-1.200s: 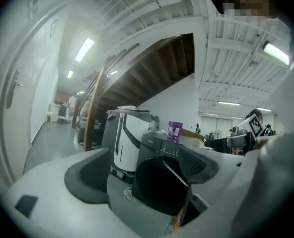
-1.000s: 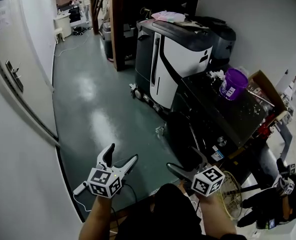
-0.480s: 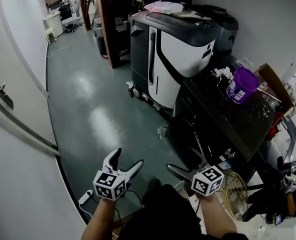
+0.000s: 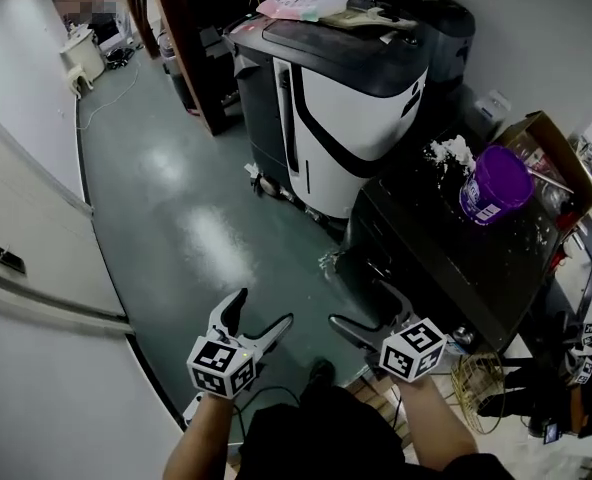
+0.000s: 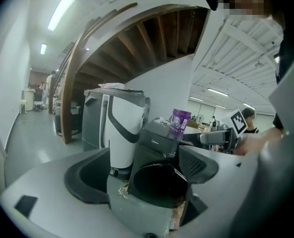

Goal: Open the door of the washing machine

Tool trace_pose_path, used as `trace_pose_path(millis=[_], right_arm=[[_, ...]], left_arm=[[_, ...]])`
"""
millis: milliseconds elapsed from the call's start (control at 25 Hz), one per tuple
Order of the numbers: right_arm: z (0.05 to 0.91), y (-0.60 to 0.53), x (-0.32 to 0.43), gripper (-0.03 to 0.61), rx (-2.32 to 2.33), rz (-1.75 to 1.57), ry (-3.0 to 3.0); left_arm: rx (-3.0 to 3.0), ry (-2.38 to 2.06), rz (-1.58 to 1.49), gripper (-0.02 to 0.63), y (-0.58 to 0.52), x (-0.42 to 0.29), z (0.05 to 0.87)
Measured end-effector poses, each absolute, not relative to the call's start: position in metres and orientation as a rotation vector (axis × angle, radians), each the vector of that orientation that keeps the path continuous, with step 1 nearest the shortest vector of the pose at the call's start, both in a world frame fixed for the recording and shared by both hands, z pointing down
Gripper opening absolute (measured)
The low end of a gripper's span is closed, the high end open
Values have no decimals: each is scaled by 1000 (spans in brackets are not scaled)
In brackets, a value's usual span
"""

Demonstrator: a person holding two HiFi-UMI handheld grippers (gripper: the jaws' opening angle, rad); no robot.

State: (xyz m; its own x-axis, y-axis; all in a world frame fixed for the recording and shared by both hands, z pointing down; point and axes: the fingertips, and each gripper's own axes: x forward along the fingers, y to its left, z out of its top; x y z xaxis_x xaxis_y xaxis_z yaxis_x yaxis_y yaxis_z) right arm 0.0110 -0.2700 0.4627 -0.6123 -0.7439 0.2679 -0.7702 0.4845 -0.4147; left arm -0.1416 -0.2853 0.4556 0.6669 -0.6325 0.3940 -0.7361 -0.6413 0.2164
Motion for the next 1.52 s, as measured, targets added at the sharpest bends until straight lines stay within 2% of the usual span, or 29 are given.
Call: trace_pose_path(millis=[760, 920, 1320, 1520], right_arm=[[439, -272, 44, 532, 1608, 779, -2521], [437, -257, 57, 532, 1760, 755, -2395], [436, -214, 49, 529, 2121, 790, -2113], [441, -181, 54, 529, 2224, 812, -2039]], left_arm=[[2597, -788, 448, 446, -322, -92, 439], [2671, -657, 460, 426, -334, -71, 438], [2824, -163, 580, 426, -308, -49, 451], [2779, -69, 612, 426, -287, -34, 462]])
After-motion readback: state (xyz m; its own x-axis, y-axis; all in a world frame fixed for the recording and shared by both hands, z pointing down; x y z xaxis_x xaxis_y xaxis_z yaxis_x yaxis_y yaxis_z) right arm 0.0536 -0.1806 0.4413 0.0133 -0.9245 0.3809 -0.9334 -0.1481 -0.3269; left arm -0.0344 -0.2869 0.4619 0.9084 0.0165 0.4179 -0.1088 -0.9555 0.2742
